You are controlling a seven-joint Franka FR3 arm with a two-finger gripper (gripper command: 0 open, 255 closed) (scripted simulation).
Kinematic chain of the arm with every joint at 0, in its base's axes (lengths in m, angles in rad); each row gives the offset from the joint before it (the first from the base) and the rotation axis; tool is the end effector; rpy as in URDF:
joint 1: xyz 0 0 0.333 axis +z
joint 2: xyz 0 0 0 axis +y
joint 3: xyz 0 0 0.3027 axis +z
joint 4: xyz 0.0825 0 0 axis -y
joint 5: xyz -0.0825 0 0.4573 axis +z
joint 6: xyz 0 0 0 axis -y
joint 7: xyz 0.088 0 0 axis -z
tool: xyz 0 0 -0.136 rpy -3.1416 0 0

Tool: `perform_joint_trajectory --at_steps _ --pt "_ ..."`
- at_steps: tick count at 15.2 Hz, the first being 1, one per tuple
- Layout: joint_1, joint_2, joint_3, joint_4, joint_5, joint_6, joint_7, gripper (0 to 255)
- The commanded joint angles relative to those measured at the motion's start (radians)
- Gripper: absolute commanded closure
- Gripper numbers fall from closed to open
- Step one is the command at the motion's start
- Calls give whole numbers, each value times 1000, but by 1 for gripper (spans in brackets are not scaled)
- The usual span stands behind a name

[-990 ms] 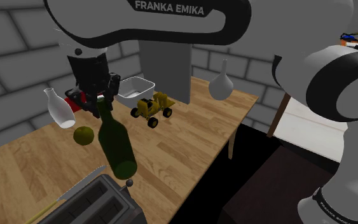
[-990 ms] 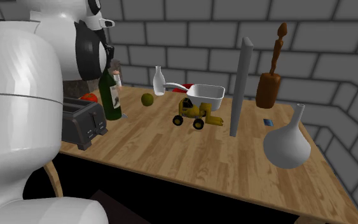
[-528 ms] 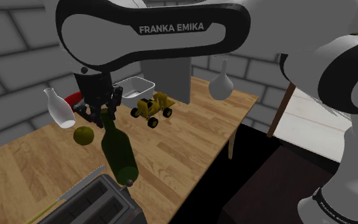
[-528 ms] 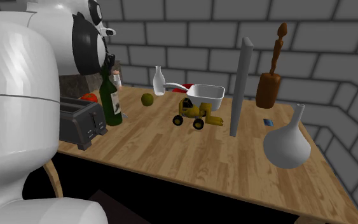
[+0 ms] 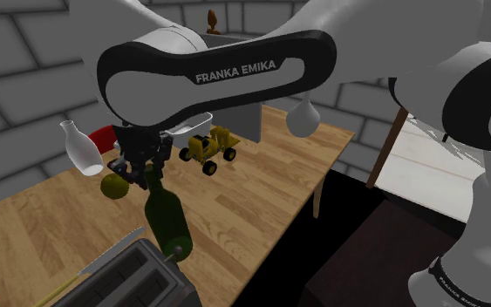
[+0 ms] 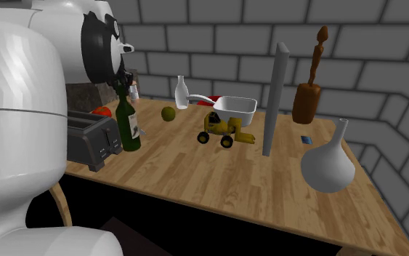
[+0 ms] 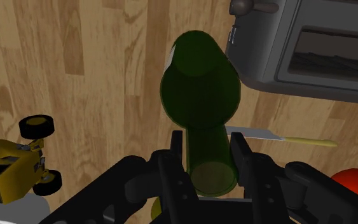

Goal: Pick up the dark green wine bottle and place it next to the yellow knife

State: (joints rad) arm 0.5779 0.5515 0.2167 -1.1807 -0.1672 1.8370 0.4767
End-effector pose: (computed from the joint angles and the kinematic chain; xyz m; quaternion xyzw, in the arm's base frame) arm 0.5947 0.5276 0.4366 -0.9856 -0.1564 -0.0622 0.0132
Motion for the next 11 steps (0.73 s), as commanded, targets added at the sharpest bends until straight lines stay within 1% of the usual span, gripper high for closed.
perform_joint_trajectory --at_steps 1,3,11 --pt "-2 1 0 -23 -1 26 2 255" --pt "-4 0 -1 -52 -2 53 4 255" --pt "-4 0 -1 -52 -2 53 4 255"
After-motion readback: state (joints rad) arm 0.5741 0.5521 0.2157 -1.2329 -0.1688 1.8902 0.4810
